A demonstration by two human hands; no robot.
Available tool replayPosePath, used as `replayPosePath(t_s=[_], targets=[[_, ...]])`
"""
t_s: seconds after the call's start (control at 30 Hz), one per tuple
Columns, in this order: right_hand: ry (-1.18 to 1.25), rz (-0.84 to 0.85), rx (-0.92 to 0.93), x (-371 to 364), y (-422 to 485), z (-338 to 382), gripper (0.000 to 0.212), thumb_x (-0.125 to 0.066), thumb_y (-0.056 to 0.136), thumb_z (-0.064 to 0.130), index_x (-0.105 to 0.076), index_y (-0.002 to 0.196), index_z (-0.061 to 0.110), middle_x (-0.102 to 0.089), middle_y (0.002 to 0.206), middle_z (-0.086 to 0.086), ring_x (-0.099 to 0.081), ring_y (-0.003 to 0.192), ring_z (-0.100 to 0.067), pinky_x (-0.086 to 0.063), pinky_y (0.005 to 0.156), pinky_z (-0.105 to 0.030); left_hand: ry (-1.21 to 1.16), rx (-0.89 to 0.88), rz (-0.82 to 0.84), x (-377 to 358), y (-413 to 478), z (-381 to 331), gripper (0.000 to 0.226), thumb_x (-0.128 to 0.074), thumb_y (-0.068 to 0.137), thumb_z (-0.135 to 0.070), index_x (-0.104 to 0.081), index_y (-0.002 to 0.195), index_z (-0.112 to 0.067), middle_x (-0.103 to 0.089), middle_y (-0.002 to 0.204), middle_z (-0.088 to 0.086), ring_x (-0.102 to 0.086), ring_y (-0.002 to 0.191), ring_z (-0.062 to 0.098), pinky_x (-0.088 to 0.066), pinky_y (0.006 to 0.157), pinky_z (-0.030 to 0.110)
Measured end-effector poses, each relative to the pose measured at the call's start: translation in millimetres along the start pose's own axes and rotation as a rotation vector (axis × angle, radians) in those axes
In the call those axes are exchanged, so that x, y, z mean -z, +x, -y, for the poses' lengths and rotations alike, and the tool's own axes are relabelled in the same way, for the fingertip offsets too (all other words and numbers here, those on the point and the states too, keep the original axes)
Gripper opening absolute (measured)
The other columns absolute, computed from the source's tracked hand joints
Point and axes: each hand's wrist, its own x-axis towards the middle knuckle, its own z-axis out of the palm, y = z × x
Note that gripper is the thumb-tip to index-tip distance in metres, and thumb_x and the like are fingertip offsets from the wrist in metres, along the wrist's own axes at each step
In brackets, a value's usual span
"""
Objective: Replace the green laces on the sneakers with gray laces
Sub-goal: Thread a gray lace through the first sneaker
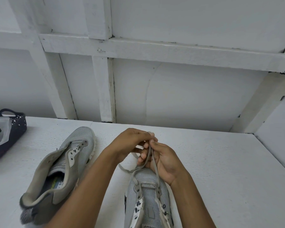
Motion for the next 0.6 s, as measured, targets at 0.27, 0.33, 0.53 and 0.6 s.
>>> replayPosePath(t_s=[0.27,0.33,0.53,0.6], targets=[[-0.016,0.02,0.034,1.9,3.5,-6.4,0.036,-0.046,0.097,0.031,-0.059,0.084,0.0,-0.068,0.075,-0.023,-0.07,0.075,-0.034,-0.059,0.079,-0.044,-0.048,-0.06,-0.138,-5.0,12.2,-2.1,0.03,-0.065,0.094,-0.027,-0.073,0.083,0.0,-0.057,0.061,0.011,-0.05,0.062,0.026,-0.05,0.064,0.024],[-0.015,0.021,0.037,2.8,3.3,-8.2,0.036,-0.042,0.102,0.029,-0.058,0.086,0.0,-0.069,0.077,-0.023,-0.071,0.079,-0.033,-0.059,0.083,-0.043,-0.059,-0.069,-0.157,-5.7,15.2,-2.3,0.03,-0.065,0.094,-0.026,-0.074,0.082,0.0,-0.063,0.071,0.013,-0.049,0.063,0.028,-0.052,0.063,0.025],[0.0,0.0,0.037,2.1,1.9,-9.7,0.034,-0.037,0.105,0.023,-0.057,0.089,0.0,-0.069,0.078,-0.023,-0.07,0.085,-0.035,-0.058,0.088,-0.043,-0.006,-0.066,-0.204,-7.0,27.4,-4.9,0.027,-0.066,0.093,-0.024,-0.076,0.083,-0.001,-0.071,0.076,0.003,-0.062,0.069,0.019,-0.053,0.079,0.037],[0.011,-0.013,0.036,1.7,1.4,-10.0,0.032,-0.037,0.105,0.021,-0.057,0.091,0.0,-0.068,0.078,-0.023,-0.069,0.086,-0.036,-0.058,0.088,-0.043,0.013,-0.059,-0.214,-7.2,31.8,-5.9,0.024,-0.066,0.093,-0.023,-0.077,0.085,-0.003,-0.074,0.08,0.0,-0.065,0.077,0.013,-0.055,0.084,0.037]])
